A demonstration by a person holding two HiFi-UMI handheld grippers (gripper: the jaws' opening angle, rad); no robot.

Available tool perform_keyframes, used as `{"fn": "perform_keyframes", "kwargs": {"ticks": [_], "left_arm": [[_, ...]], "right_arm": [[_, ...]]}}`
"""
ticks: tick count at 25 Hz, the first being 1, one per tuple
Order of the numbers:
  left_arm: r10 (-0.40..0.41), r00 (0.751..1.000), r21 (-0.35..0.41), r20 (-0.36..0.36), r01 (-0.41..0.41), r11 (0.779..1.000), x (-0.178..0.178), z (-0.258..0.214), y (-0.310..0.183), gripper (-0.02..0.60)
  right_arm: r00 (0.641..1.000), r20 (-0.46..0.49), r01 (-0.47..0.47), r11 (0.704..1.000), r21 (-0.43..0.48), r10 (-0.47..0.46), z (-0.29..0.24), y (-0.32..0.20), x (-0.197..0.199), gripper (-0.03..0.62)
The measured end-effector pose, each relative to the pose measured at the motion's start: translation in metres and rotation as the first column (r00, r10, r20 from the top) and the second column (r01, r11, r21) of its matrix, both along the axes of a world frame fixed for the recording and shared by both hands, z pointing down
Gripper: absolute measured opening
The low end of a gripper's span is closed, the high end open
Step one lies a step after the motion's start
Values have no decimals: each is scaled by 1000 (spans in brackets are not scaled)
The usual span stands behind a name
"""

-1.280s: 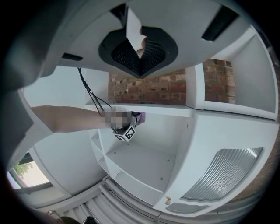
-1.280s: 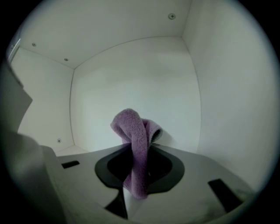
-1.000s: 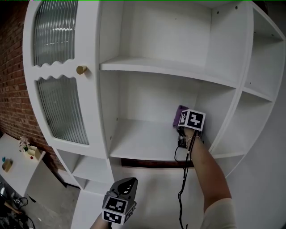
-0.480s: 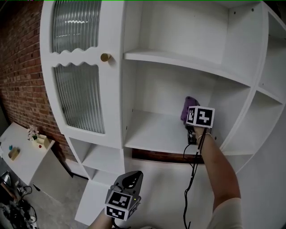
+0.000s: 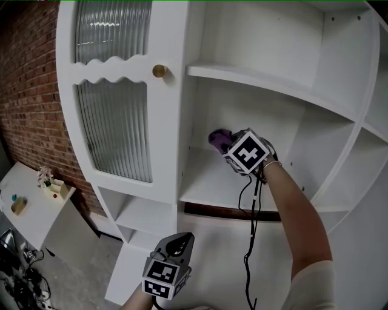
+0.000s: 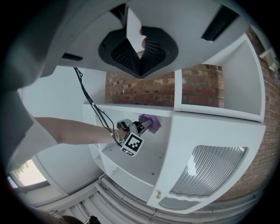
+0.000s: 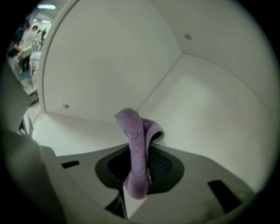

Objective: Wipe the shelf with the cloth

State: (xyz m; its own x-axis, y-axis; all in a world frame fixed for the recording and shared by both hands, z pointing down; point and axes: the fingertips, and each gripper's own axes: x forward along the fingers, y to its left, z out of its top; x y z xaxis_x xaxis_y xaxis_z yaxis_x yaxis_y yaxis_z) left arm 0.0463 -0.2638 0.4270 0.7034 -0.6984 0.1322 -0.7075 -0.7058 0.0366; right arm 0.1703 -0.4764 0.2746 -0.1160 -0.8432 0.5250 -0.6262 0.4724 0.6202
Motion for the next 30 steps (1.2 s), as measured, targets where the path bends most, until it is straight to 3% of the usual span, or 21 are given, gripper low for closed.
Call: {"fn": "perform_keyframes", "kwargs": {"ticks": [3, 10, 20, 30], "left_arm": [[-10, 1000, -9, -1, 10, 1000, -6, 4, -9, 14], [-24, 1000, -35, -16, 24, 999, -11, 13, -21, 13], [-19, 999, -50, -29, 18, 999, -14, 18, -23, 12], [-8, 999, -45, -35, 7, 999, -12, 11, -3, 12]], "right_arm": [[977, -199, 69, 997, -14, -71, 7, -12, -18, 79], [898, -430, 93, 995, -36, -99, 33, -43, -41, 78], [883, -421, 129, 970, -208, -208, 63, -39, -54, 72], [892, -375, 155, 949, -274, -253, 67, 1, -62, 71]]}}
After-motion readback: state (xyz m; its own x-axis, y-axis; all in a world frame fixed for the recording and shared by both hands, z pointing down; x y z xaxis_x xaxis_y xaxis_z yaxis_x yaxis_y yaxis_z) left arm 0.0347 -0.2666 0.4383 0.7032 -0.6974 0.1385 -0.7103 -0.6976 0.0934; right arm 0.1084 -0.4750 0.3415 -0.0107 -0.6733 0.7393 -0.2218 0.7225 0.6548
